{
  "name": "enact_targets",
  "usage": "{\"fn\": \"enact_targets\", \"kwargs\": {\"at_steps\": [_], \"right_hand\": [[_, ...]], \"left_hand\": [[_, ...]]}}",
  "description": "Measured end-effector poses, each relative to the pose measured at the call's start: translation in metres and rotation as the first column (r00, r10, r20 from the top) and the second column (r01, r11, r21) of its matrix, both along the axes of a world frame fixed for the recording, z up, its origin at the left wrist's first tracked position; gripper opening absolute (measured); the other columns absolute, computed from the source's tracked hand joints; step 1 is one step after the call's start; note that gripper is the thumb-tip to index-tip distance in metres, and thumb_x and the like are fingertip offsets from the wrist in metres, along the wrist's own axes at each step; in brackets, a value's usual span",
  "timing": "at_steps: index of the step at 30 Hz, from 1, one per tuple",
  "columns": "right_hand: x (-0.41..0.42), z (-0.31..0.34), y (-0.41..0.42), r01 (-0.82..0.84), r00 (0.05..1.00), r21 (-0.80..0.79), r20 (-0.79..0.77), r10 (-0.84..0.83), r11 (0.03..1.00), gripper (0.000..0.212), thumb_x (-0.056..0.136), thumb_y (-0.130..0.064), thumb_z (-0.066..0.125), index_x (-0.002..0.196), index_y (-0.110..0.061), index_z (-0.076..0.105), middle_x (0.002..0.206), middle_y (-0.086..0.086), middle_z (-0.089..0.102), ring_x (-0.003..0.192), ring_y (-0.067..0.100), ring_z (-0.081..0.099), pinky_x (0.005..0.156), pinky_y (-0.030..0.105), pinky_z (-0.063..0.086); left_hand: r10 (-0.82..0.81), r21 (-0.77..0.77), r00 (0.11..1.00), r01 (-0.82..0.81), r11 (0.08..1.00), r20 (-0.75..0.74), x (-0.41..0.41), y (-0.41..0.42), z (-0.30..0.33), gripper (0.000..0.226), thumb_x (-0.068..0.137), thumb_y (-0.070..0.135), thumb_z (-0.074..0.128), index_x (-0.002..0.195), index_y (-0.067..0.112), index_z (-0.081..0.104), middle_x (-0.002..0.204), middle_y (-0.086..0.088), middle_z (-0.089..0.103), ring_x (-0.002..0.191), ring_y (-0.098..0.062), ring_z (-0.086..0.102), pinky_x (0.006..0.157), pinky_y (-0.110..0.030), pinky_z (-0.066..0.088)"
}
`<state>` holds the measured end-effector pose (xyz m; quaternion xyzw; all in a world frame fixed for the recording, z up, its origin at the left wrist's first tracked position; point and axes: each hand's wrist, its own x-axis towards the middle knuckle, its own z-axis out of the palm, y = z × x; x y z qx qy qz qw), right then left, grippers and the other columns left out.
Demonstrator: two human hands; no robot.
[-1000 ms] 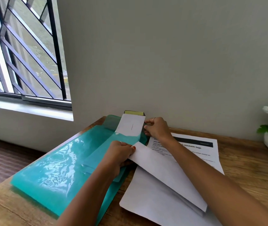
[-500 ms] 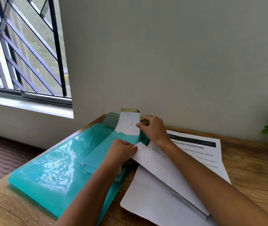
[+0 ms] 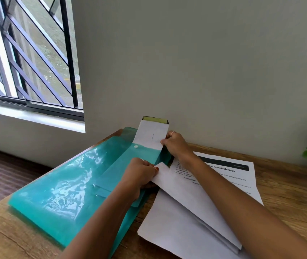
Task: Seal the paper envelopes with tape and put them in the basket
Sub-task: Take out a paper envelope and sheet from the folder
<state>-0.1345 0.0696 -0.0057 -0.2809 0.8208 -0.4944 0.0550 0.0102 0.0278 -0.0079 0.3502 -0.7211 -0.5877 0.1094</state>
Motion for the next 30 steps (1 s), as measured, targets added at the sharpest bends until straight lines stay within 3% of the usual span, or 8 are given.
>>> {"fn": "enact_targets", "kwargs": {"at_steps": [3,8,11,17,21,25,30], "right_hand": [[-0.001,0.004,-0.006,0.009,1.0,-0.061,0.023,-0.008,0.998,0.015,0.095,-0.014,0.045,0.11,-0.015,0.046,0.103,0.004,0.054,0.08,0.01,0.052,0.064,0.023,0.046],[-0.006,0.004,-0.008,0.064,0.995,-0.118,0.083,-0.054,0.991,0.015,0.094,-0.014,0.048,0.109,-0.015,0.045,0.101,0.004,0.055,0.083,0.012,0.053,0.061,0.022,0.045],[-0.009,0.008,-0.005,0.117,0.993,-0.227,0.017,-0.116,0.967,0.011,0.096,-0.015,0.046,0.107,-0.015,0.043,0.094,0.002,0.052,0.08,0.011,0.053,0.059,0.019,0.044],[-0.017,0.032,0.009,0.254,0.952,-0.491,-0.024,-0.305,0.833,0.012,0.097,-0.005,0.04,0.102,-0.015,0.039,0.097,0.006,0.052,0.091,0.022,0.058,0.083,0.039,0.056],[-0.025,0.052,0.03,0.318,0.908,-0.61,-0.024,-0.418,0.726,0.012,0.097,-0.002,0.037,0.101,-0.013,0.038,0.095,0.008,0.054,0.096,0.027,0.061,0.084,0.043,0.055],[-0.032,0.067,0.062,0.395,0.875,-0.673,0.068,-0.479,0.626,0.014,0.096,-0.001,0.037,0.109,-0.007,0.04,0.086,0.002,0.05,0.08,0.017,0.056,0.082,0.043,0.055],[-0.039,0.068,0.107,0.454,0.882,-0.676,0.252,-0.397,0.58,0.02,0.093,-0.001,0.042,0.111,-0.008,0.044,0.11,0.013,0.057,0.098,0.027,0.063,0.076,0.042,0.059]], "left_hand": [[-0.006,0.014,1.0,0.006,1.0,-0.01,0.0,0.0,0.0,0.016,0.09,0.021,0.061,0.101,0.009,0.064,0.094,-0.008,0.063,0.077,-0.016,0.062,0.075,-0.025,0.053],[-0.004,0.012,1.0,0.004,1.0,-0.03,0.001,-0.001,-0.002,0.012,0.091,0.019,0.06,0.098,0.01,0.063,0.094,-0.008,0.063,0.077,-0.017,0.062,0.075,-0.028,0.055],[-0.004,0.008,0.999,0.004,1.0,-0.036,0.001,-0.001,-0.003,0.011,0.091,0.019,0.059,0.096,0.011,0.063,0.095,-0.008,0.063,0.075,-0.016,0.061,0.078,-0.03,0.055],[-0.018,-0.008,0.999,0.018,1.0,-0.045,-0.001,-0.001,-0.006,0.012,0.092,0.02,0.058,0.096,0.009,0.063,0.096,-0.009,0.064,0.075,-0.016,0.059,0.079,-0.03,0.054],[-0.035,-0.043,0.997,0.033,0.999,-0.063,-0.001,-0.001,-0.008,0.012,0.092,0.019,0.057,0.098,0.01,0.063,0.094,-0.005,0.064,0.08,-0.015,0.062,0.068,-0.022,0.051],[-0.037,-0.039,0.997,0.034,0.999,-0.063,-0.001,0.0,-0.007,0.011,0.092,0.02,0.057,0.099,0.013,0.062,0.098,-0.004,0.062,0.08,-0.015,0.062,0.064,-0.02,0.05],[-0.063,-0.052,0.993,0.058,0.997,-0.095,0.004,0.005,-0.003,0.007,0.093,0.018,0.056,0.093,0.014,0.062,0.093,-0.002,0.061,0.077,-0.014,0.06,0.057,-0.017,0.046]]}}
